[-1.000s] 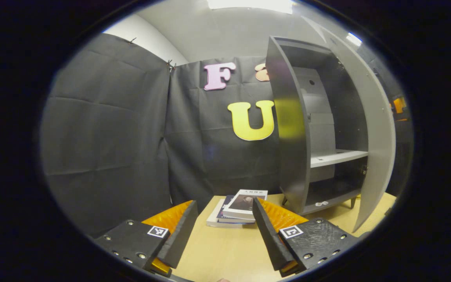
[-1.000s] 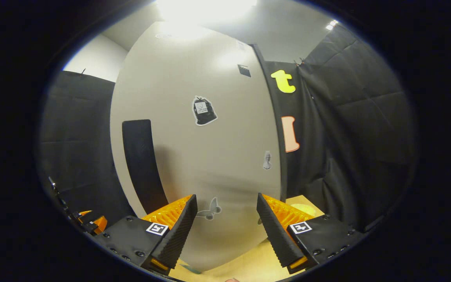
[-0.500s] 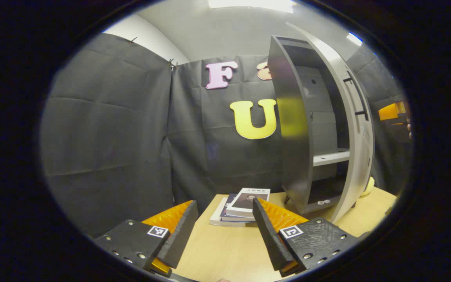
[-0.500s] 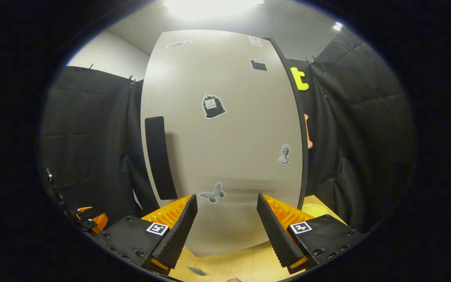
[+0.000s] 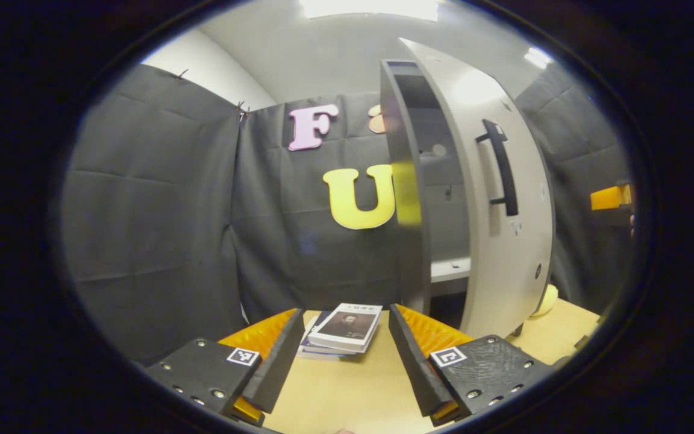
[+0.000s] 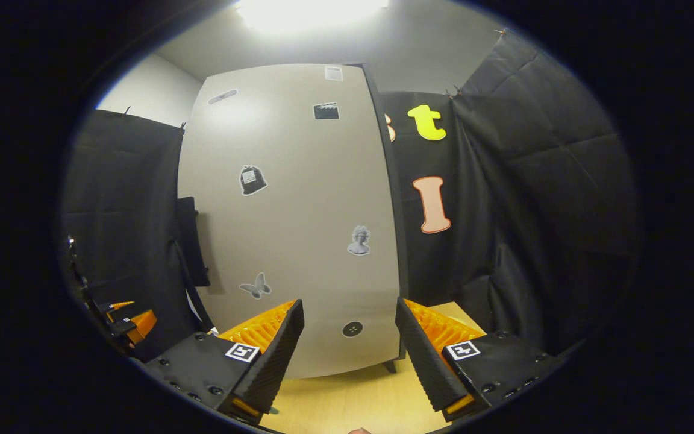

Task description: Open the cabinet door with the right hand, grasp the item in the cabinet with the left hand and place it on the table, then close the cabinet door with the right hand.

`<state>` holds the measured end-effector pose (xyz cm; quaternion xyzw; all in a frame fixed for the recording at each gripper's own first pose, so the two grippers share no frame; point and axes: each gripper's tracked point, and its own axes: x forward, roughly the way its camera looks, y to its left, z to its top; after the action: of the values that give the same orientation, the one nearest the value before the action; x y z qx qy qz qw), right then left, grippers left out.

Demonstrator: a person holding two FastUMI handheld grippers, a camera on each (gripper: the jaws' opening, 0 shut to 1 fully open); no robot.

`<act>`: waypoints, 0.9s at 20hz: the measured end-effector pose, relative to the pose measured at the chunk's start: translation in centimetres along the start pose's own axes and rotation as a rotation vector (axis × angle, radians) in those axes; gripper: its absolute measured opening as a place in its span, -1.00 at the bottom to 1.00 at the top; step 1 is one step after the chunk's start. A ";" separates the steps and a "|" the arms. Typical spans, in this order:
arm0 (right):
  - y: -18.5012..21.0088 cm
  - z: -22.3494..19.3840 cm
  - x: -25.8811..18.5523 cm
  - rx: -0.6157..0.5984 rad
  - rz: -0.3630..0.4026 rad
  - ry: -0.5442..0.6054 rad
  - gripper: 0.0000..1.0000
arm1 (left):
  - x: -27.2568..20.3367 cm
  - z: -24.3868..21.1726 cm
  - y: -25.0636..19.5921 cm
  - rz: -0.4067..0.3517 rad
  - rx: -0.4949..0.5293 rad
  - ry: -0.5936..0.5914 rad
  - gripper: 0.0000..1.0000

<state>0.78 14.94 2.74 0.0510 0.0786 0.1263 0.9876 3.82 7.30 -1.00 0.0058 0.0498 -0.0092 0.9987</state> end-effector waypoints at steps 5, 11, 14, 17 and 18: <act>-6.0 -0.3 -1.8 -0.026 -0.033 -0.008 0.94 | 0.0 2.8 -6.5 -0.022 0.002 -0.032 0.70; -9.8 -2.9 -3.4 -0.053 0.009 0.047 0.93 | -1.9 3.9 -13.1 -0.027 0.012 -0.034 0.70; -10.3 -3.2 -4.0 -0.078 0.020 0.051 0.93 | -3.7 3.8 -15.9 -0.034 0.006 -0.029 0.75; -10.2 -2.8 -4.7 -0.082 0.013 0.027 0.93 | -4.4 4.1 -16.2 -0.050 0.030 -0.033 0.75; -10.2 -2.5 -4.9 -0.078 0.004 0.013 0.93 | -4.4 4.3 -15.8 -0.051 0.041 -0.041 0.72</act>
<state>-1.86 4.05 -0.23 0.0117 0.0801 0.1317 0.9880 -0.45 -8.45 3.57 0.0250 0.0291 -0.0356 0.9986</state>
